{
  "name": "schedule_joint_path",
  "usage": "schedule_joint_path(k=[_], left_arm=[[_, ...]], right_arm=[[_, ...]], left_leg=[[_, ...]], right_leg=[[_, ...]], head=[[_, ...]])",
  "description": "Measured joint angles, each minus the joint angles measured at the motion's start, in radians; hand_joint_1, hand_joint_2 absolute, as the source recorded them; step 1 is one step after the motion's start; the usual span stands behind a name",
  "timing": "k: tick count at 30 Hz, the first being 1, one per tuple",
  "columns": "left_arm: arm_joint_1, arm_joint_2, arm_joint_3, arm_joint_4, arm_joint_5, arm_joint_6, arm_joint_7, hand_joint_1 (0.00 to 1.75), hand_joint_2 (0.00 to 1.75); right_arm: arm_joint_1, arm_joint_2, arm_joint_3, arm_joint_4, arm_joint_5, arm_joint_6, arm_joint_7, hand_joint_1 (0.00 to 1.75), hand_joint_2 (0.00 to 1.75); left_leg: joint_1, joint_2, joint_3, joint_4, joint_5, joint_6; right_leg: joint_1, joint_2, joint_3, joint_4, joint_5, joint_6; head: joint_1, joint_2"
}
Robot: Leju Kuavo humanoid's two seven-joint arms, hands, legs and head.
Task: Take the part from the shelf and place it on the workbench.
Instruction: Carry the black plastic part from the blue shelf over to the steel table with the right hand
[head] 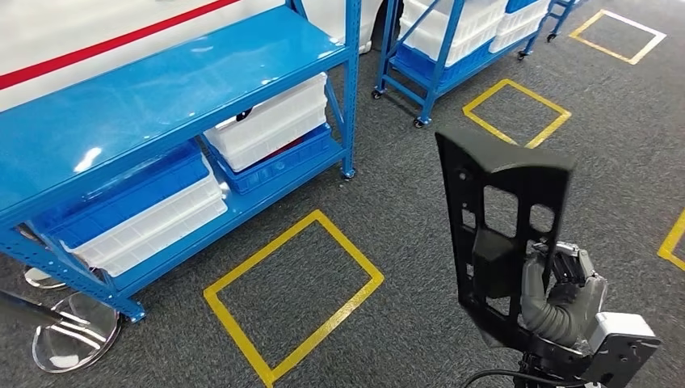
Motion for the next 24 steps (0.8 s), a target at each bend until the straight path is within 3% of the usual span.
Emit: schedule_joint_path(k=[2,4,5,6,7,9,10,11,13,14,16,18,20,22,23,24], left_arm=[[0.002,0.0,0.0,0.0,-0.011,0.007,-0.002,0.0,1.75],[0.005,0.001,0.0,0.0,-0.019,0.017,0.002,0.0,1.75],[0.005,0.002,0.0,0.0,-0.023,0.021,0.005,0.0,1.75],[0.004,0.002,-0.001,0.0,-0.026,0.023,0.009,0.0,1.75],[0.003,0.002,-0.001,0.0,-0.026,0.024,0.012,0.0,1.75],[0.0,0.002,-0.001,0.0,-0.026,0.025,0.021,0.0,1.75],[-0.001,0.002,-0.001,0.0,-0.026,0.025,0.026,0.0,1.75],[-0.001,0.003,-0.001,0.0,-0.026,0.025,0.03,0.0,1.75],[-0.003,0.003,-0.001,0.0,-0.026,0.024,0.037,0.0,1.75],[-0.004,0.004,-0.001,0.0,-0.026,0.023,0.039,0.0,1.75],[-0.004,0.004,-0.001,0.0,-0.024,0.018,0.043,0.0,1.75],[-0.002,0.004,-0.001,0.0,-0.023,0.014,0.047,0.0,1.75],[0.002,0.005,-0.001,0.0,-0.024,0.013,0.05,0.0,1.75],[0.002,0.006,-0.001,0.0,-0.024,0.012,0.052,0.0,1.75],[0.002,0.006,-0.001,0.0,-0.024,0.012,0.052,0.0,1.75],[0.001,0.006,-0.001,0.0,-0.025,0.011,0.053,0.0,1.75]], right_arm=[[-0.001,0.0,-0.001,0.0,-0.002,0.0,-0.001,1.75,1.75],[-0.001,0.001,-0.001,0.001,-0.005,-0.001,-0.003,1.75,1.75],[0.0,0.002,-0.001,0.001,-0.008,-0.002,-0.004,1.75,1.75],[0.0,0.003,-0.001,0.001,-0.011,-0.003,-0.005,1.75,1.75],[0.0,0.003,-0.002,0.0,-0.014,-0.004,-0.006,1.75,1.75],[-0.001,0.005,-0.004,-0.001,-0.02,-0.008,-0.009,1.75,1.75],[-0.002,0.007,-0.005,-0.003,-0.024,-0.01,-0.012,1.75,1.75],[-0.003,0.01,-0.006,-0.005,-0.027,-0.013,-0.015,1.75,1.75],[-0.003,0.015,-0.01,-0.008,-0.032,-0.016,-0.02,1.75,1.75],[-0.003,0.018,-0.012,-0.01,-0.033,-0.016,-0.021,1.75,1.75],[-0.006,0.023,-0.015,-0.015,-0.032,-0.017,-0.023,1.75,1.75],[-0.01,0.03,-0.016,-0.016,-0.032,-0.016,-0.024,1.75,1.75],[-0.01,0.035,-0.017,-0.016,-0.031,-0.016,-0.024,1.75,1.75],[-0.01,0.037,-0.017,-0.016,-0.031,-0.019,-0.025,1.75,1.75],[-0.01,0.038,-0.018,-0.016,-0.03,-0.021,-0.026,1.75,1.75],[-0.01,0.04,-0.018,-0.016,-0.03,-0.026,-0.027,1.75,1.75]], left_leg=[[-0.002,0.028,-0.002,-0.005,0.004,0.008],[-0.005,0.059,-0.005,-0.005,0.004,0.009],[-0.006,0.073,-0.005,-0.004,0.004,0.009],[-0.006,0.087,-0.005,-0.004,0.003,0.009],[-0.007,0.098,-0.003,-0.003,0.001,0.007],[-0.01,0.118,0.002,0.001,-0.006,-0.002],[-0.013,0.128,0.004,0.003,-0.01,-0.006],[-0.017,0.137,0.005,0.005,-0.012,-0.011],[-0.019,0.156,0.008,0.006,-0.016,-0.019],[-0.016,0.149,0.007,0.011,-0.024,-0.024],[-0.011,0.101,-0.013,0.065,-0.065,-0.033],[-0.008,0.051,-0.069,0.189,-0.13,-0.036],[-0.008,0.038,-0.12,0.293,-0.161,-0.036],[-0.007,0.034,-0.115,0.267,-0.118,-0.035],[-0.004,0.022,-0.088,0.203,-0.076,-0.034],[-0.001,-0.006,-0.061,0.137,-0.045,-0.033]], right_leg=[[0.002,-0.063,-0.048,0.107,-0.065,0.005],[0.0,-0.08,-0.101,0.229,-0.12,0.01],[-0.002,-0.082,-0.109,0.253,-0.123,0.012],[-0.003,-0.085,-0.096,0.238,-0.107,0.013],[-0.005,-0.092,-0.063,0.184,-0.077,0.012],[0.001,-0.134,0.02,0.041,-0.027,0.004],[0.005,-0.151,0.045,-0.007,-0.016,-0.002],[0.009,-0.161,0.054,-0.029,-0.016,-0.009],[0.012,-0.142,0.05,-0.033,-0.015,-0.021],[0.011,-0.131,0.05,-0.035,-0.014,-0.027],[0.007,-0.109,0.049,-0.04,-0.009,-0.04],[0.006,-0.087,0.047,-0.04,-0.006,-0.049],[0.007,-0.06,0.045,-0.038,-0.006,-0.051],[0.007,-0.032,0.045,-0.033,-0.006,-0.05],[0.006,-0.018,0.045,-0.03,-0.006,-0.049],[0.006,-0.005,0.043,-0.026,-0.007,-0.045]], head=[[0.008,0.0],[0.011,0.0],[0.012,0.0],[0.012,0.0],[0.012,0.0],[0.014,0.0],[0.015,0.0],[0.014,0.0],[0.011,0.0],[0.01,0.0],[0.006,0.0],[0.002,0.0],[0.0,0.0],[-0.001,0.0],[-0.001,0.0],[-0.001,0.0]])
